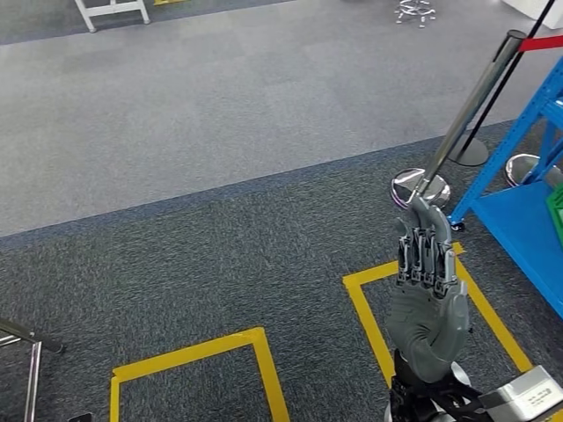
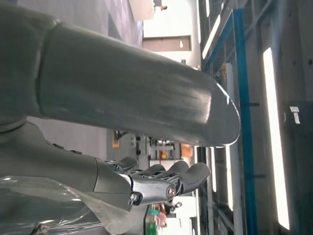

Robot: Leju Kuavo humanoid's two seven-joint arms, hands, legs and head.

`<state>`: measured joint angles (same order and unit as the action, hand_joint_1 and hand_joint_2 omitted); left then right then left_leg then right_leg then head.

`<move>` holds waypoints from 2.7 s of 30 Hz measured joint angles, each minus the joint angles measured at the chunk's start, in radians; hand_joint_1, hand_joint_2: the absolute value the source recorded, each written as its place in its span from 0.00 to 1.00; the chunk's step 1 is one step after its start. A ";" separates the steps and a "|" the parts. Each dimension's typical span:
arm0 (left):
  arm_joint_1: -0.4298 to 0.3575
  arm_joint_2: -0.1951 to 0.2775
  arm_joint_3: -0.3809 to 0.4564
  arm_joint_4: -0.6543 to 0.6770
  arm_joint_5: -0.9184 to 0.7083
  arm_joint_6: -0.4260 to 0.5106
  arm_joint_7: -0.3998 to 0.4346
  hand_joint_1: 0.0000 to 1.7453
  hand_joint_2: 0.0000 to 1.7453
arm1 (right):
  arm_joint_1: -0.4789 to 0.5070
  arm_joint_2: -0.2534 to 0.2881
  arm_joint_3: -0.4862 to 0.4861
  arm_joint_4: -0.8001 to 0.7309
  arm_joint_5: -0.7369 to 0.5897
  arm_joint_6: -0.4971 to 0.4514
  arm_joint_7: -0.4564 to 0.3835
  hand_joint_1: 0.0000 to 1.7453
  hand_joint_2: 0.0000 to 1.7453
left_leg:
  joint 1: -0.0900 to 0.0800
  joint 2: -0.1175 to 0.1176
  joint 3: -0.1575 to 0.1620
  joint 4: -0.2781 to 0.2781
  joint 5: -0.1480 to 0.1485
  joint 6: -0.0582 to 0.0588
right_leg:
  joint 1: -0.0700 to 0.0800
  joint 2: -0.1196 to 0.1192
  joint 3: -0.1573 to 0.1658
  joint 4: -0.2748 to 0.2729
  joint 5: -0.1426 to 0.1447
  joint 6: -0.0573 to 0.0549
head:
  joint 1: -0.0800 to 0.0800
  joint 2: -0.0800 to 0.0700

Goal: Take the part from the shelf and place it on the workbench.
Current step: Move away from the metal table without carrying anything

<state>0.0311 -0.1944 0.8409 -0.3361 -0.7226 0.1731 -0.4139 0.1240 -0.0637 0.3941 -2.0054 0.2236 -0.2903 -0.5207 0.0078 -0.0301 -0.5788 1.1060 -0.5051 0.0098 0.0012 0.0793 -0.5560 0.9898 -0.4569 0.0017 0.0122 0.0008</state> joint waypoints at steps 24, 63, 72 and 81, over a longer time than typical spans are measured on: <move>0.000 -0.011 0.015 -0.016 -0.004 0.001 0.004 0.00 0.00 | 0.000 0.000 0.000 0.002 -0.009 -0.005 0.002 0.00 0.00 | 0.003 0.055 -0.009 0.051 -0.081 -0.021 | -0.009 -0.084 -0.005 0.007 -0.010 -0.002 | 0.003 0.000; -0.003 -0.006 0.047 -0.022 -0.024 -0.005 -0.002 0.00 0.00 | -0.001 0.000 0.002 0.003 -0.017 -0.020 -0.002 0.00 0.00 | 0.004 -0.044 0.033 -0.088 0.029 0.002 | -0.006 0.022 -0.007 0.011 -0.008 0.003 | 0.012 0.000; -0.003 -0.007 0.058 -0.022 -0.032 -0.006 -0.004 0.00 0.00 | -0.002 0.000 0.003 0.003 -0.016 -0.021 0.002 0.00 0.00 | 0.004 0.050 0.042 -0.123 0.037 0.023 | -0.012 -0.072 -0.156 0.279 -0.132 0.043 | 0.026 0.000; -0.014 -0.006 0.058 -0.022 -0.032 -0.006 -0.005 0.00 0.00 | 0.000 0.000 0.002 0.004 -0.013 -0.023 0.002 0.00 0.00 | -0.005 0.097 0.047 -0.107 0.024 0.019 | -0.009 -0.103 0.007 0.000 -0.016 0.032 | 0.025 0.000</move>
<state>0.0174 -0.2006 0.8990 -0.3582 -0.7549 0.1671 -0.4186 0.1237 -0.0637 0.3963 -2.0009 0.2104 -0.3138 -0.5191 0.0024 0.0671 -0.5322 0.9989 -0.4808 0.0284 -0.0081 -0.0241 -0.5487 0.9899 -0.4733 0.0334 0.0369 0.0008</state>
